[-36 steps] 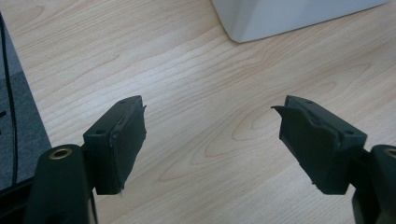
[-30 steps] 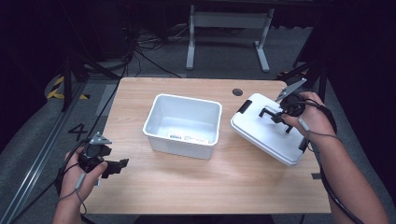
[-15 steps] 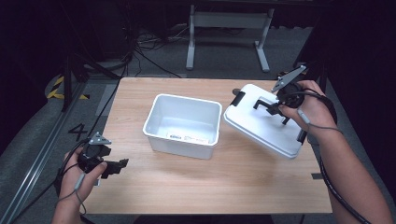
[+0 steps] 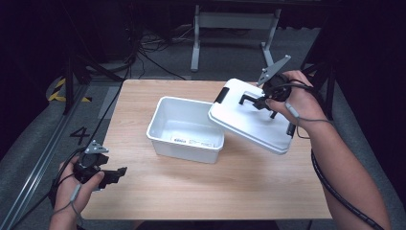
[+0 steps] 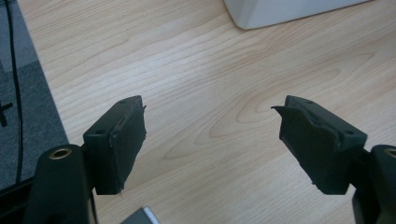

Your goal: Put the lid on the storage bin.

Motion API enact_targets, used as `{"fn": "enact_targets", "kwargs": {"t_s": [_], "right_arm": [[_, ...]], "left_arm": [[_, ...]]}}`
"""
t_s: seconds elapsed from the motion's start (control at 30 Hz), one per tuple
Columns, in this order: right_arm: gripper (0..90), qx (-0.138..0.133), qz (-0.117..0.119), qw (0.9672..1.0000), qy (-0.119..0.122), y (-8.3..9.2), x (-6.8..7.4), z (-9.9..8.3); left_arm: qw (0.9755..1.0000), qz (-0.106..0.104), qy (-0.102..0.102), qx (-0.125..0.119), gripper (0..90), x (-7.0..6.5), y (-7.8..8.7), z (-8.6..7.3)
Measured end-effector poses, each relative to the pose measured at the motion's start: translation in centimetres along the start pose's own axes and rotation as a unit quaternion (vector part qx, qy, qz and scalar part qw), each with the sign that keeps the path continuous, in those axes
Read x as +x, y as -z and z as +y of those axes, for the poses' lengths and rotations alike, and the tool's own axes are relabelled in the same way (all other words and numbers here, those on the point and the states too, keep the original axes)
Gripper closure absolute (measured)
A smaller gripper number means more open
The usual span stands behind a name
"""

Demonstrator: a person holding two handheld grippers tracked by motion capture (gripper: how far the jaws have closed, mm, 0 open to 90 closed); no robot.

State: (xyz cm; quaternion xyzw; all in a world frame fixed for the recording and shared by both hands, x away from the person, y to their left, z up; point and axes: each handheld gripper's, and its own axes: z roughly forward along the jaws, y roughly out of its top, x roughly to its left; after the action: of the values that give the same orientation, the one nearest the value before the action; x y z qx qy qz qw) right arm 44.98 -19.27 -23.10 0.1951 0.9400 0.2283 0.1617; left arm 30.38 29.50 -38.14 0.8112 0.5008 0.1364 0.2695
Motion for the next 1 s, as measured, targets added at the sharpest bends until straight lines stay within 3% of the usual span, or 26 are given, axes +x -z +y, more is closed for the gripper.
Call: {"fn": "enact_targets", "kwargs": {"t_s": [0.47,0.5,1.0], "right_arm": [[84.4,-0.017,0.027,0.9985,0.045,-2.0,1.7,5.3],[84.4,-0.018,0.029,0.9979,0.055,-2.4,2.1,6.3],[84.4,-0.021,0.052,0.9929,0.105,-5.3,4.4,11.5]], "left_arm": [[1.0000,-0.003,-0.001,-0.004,23.1,0.4,0.1,-0.1],[1.0000,-0.002,0.001,-0.006,23.0,0.3,0.1,-0.1],[0.9999,-0.011,-0.004,-0.003,23.0,0.5,0.0,0.2]]}}
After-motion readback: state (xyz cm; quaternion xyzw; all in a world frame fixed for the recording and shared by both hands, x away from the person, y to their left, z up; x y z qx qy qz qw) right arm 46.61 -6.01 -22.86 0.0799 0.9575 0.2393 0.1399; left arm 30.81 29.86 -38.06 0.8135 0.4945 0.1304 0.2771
